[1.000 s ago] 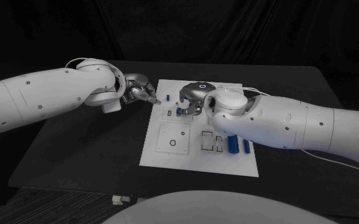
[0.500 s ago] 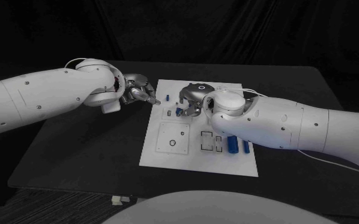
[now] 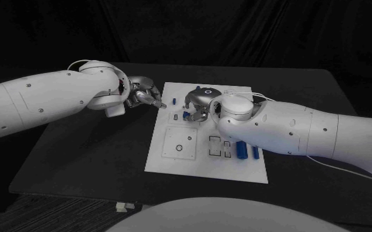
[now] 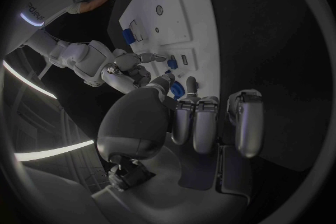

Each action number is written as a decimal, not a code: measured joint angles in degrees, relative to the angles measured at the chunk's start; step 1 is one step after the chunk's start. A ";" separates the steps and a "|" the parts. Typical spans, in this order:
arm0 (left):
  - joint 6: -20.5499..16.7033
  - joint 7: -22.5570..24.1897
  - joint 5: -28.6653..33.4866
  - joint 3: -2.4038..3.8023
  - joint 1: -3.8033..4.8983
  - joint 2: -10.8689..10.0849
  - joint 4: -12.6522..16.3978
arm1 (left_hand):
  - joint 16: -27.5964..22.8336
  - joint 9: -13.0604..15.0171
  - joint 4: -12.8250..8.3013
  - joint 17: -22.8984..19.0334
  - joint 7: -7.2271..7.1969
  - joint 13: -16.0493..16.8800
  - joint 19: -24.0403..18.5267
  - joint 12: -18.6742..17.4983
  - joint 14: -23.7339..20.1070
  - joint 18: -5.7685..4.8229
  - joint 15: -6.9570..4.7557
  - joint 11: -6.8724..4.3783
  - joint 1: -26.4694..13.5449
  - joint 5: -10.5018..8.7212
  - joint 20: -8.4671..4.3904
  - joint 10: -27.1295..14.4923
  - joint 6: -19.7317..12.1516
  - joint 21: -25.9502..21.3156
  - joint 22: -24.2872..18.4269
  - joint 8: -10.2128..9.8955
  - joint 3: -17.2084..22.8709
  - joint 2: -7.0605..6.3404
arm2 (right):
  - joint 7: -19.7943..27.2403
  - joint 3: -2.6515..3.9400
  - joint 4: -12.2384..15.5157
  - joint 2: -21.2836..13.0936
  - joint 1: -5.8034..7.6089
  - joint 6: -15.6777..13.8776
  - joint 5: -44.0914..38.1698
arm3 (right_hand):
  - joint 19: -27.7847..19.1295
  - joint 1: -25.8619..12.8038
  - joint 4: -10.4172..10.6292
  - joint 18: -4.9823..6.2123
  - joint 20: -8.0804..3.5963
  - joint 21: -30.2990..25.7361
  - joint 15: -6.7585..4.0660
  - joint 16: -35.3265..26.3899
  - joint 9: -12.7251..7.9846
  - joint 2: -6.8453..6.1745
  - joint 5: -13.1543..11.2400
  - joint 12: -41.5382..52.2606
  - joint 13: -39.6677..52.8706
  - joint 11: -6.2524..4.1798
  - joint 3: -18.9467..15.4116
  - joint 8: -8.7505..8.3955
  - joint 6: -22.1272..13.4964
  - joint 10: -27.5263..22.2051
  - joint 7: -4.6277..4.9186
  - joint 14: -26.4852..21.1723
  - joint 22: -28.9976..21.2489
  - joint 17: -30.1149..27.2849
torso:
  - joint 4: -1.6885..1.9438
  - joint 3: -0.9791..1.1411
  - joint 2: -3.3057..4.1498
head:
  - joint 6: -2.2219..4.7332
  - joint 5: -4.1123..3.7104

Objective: Assemble the parts on the task board

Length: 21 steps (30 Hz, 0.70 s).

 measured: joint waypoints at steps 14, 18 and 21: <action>0.14 0.25 0.01 0.00 0.00 -0.33 0.62 | 0.00 -0.34 0.31 0.05 -0.21 0.00 0.00 0.00 0.00 0.01 0.00 0.00 0.00 0.00 0.00 0.00 0.64 -0.29 0.00 0.56 0.32 0.00 | 0.28 0.01 -1.63 1.17 -0.33 0.91 0.12 | -0.20 0.47 -1.56 0.00 0.20 -1.00 0.00 0.00 -0.80 0.47 2.06 0.00 -0.01 0.00 1.56 0.07 2.40 0.00 0.10 0.00 -0.01 0.00 | 0.01 -0.01 -0.01 | 0.00 -0.05; 0.04 0.51 0.01 0.00 0.00 -0.36 0.98 | 0.00 -0.37 0.39 0.04 -0.33 0.00 0.00 0.00 0.00 0.00 0.00 0.00 0.00 0.00 0.00 0.00 0.76 -0.29 0.00 0.56 0.39 0.00 | 0.30 0.01 -2.21 1.58 -0.61 1.19 0.14 | -0.20 0.47 -1.74 0.00 0.20 -1.23 0.00 0.00 -0.80 0.47 1.99 0.00 -0.01 0.00 1.74 0.40 3.20 0.00 -0.13 0.00 -0.01 0.00 | 0.00 -0.01 -0.01 | 0.00 0.08; -0.03 0.69 0.01 0.02 0.00 -0.36 1.00 | 0.00 -0.40 0.46 0.04 -0.42 0.00 0.00 0.00 0.00 0.01 0.00 0.00 0.00 0.00 0.00 0.00 0.85 -0.29 0.00 0.56 0.46 0.00 | 0.35 0.01 -2.62 1.86 -0.71 1.26 0.15 | -0.20 0.47 -1.89 0.01 0.20 -1.23 0.00 0.00 -0.80 0.47 1.77 0.00 -0.01 0.00 1.88 0.61 3.63 0.00 -0.13 0.00 -0.01 0.00 | 0.00 -0.01 -0.01 | 0.00 0.10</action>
